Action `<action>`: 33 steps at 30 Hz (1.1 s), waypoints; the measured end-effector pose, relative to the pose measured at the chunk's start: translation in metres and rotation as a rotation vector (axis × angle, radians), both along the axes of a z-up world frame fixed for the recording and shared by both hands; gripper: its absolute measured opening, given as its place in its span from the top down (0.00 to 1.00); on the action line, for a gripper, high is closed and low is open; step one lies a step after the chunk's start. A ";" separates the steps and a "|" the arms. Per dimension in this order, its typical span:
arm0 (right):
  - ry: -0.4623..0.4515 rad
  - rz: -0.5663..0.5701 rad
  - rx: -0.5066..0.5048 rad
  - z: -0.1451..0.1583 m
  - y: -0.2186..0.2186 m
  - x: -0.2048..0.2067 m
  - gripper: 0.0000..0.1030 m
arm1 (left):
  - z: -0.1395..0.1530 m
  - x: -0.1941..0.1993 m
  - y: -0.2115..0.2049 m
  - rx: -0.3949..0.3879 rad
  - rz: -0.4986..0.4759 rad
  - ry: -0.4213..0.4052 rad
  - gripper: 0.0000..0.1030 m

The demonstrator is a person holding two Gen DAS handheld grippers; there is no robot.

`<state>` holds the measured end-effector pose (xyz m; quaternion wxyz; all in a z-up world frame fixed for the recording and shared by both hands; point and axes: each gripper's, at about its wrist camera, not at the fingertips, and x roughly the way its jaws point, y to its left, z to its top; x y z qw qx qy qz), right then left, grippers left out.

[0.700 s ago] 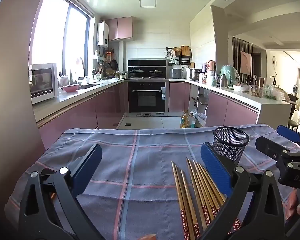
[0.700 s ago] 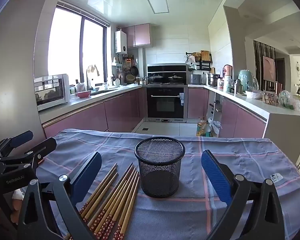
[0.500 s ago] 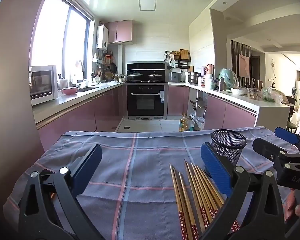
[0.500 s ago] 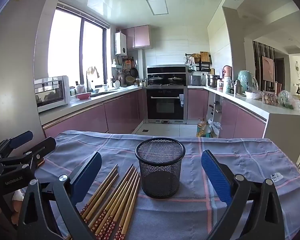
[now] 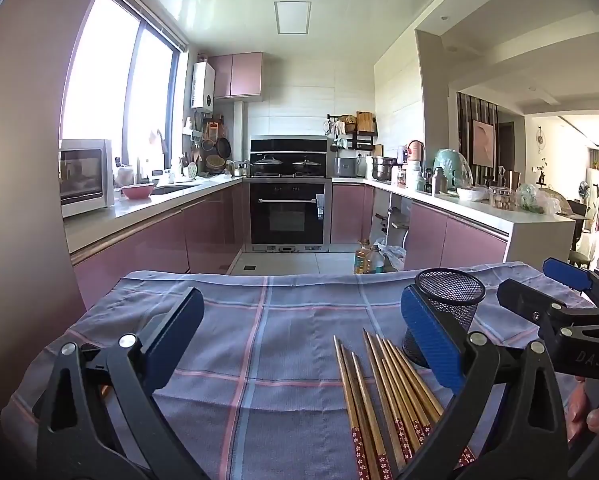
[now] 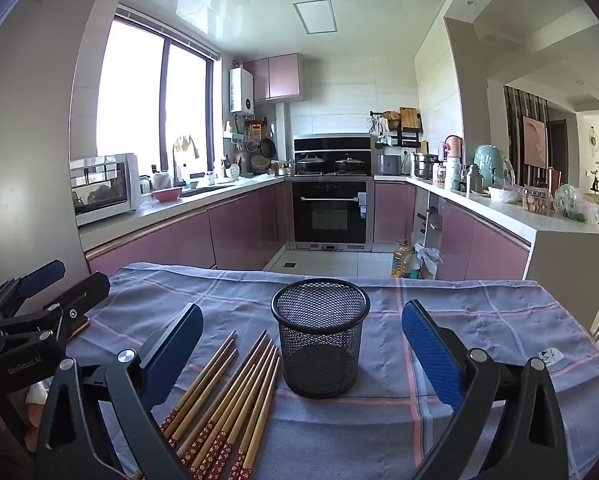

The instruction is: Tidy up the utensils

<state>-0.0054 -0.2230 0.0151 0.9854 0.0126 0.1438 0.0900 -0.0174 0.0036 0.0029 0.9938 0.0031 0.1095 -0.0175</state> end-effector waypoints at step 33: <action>-0.018 -0.078 -0.006 0.006 -0.007 -0.008 0.06 | -0.003 0.002 -0.002 -0.006 -0.006 0.024 0.06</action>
